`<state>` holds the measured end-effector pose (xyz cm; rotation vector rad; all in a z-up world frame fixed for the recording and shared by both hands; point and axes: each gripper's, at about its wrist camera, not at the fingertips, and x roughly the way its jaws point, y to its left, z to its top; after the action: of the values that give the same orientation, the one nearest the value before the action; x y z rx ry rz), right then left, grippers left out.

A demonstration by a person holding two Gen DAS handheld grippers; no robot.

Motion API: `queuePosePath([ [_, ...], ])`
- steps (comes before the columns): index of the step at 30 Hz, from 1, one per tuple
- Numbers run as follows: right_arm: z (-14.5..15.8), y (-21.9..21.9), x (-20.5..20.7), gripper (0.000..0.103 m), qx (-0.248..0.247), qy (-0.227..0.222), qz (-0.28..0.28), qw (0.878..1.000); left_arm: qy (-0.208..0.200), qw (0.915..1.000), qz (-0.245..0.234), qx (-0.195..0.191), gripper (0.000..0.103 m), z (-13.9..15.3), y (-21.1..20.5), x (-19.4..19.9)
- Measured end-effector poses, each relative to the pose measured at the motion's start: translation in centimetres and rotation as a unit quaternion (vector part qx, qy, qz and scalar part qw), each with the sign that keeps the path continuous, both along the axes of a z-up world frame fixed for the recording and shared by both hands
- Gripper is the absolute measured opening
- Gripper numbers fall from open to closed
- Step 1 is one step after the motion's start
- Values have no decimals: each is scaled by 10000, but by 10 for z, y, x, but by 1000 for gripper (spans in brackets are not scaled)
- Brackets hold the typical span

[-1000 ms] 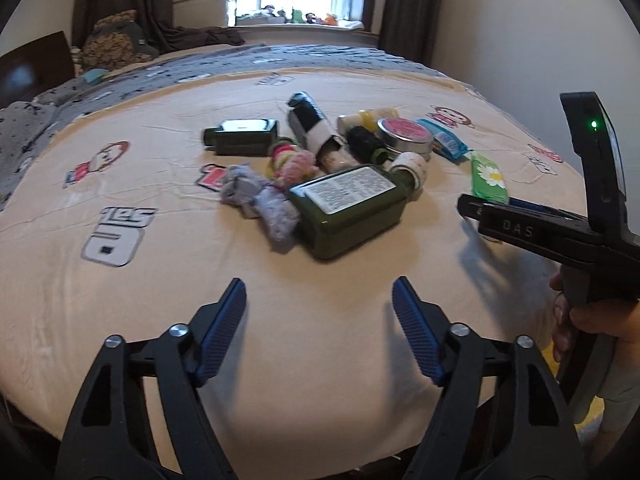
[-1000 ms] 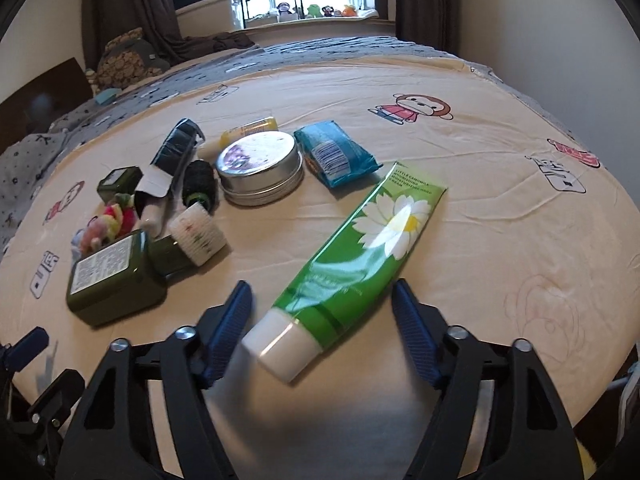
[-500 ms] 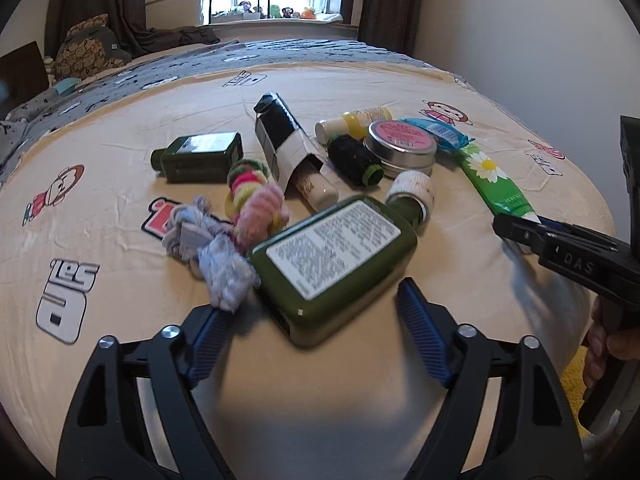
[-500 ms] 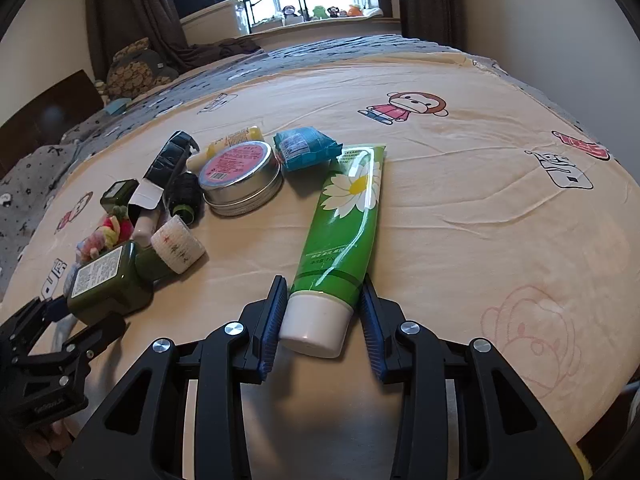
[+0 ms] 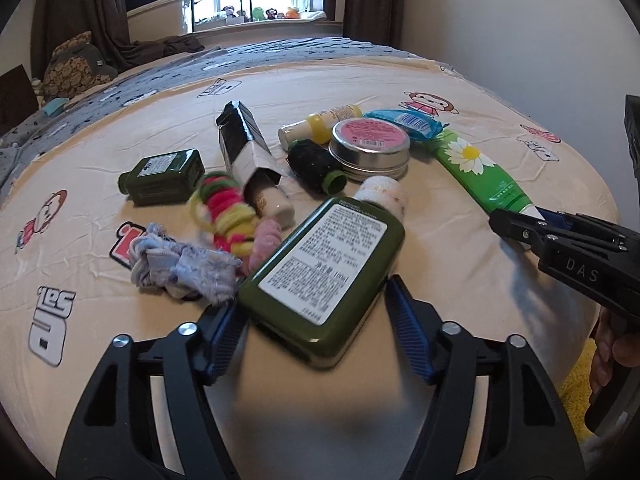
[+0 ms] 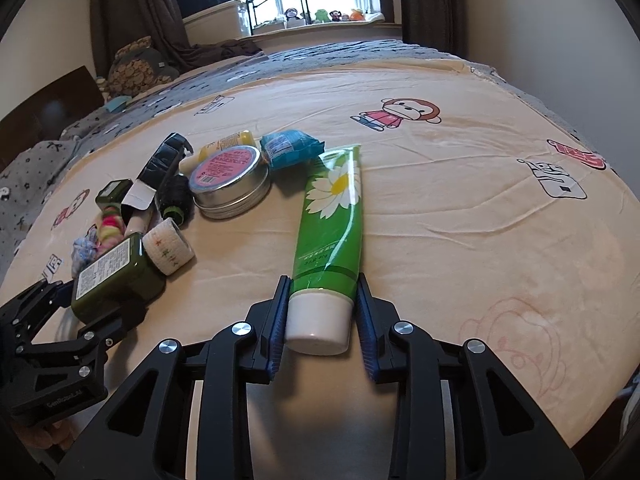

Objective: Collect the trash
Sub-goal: 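Grasp the green tube with the right tool while the left tool grasps the dark green bottle, then lower both held items into the clear bin beside the bed and open both tools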

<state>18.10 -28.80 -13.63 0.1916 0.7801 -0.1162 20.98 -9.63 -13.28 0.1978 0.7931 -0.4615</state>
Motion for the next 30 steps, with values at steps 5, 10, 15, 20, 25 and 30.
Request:
queuePosePath([
  [5,1,-3,-18,32,-100,-34,43,9999,-293,9992,180,180,57,3,-4,-35],
  [10,1,-1,-43,32,-155,-89,175,9997,-446,9984,308,132,56,3,-2,-62],
  [15,0,-2,-65,31,-89,-122,244,9996,-399,9986,340,17,55,6,9,-78],
  [20,1,-2,-83,31,-8,-157,335,9993,-362,9987,372,-15,55,7,23,-96],
  [25,2,4,-103,31,-8,-167,428,9989,-374,9986,364,-81,55,10,31,-116],
  [30,12,10,-129,31,-80,-364,546,9978,-462,9981,365,-193,54,16,41,-138],
])
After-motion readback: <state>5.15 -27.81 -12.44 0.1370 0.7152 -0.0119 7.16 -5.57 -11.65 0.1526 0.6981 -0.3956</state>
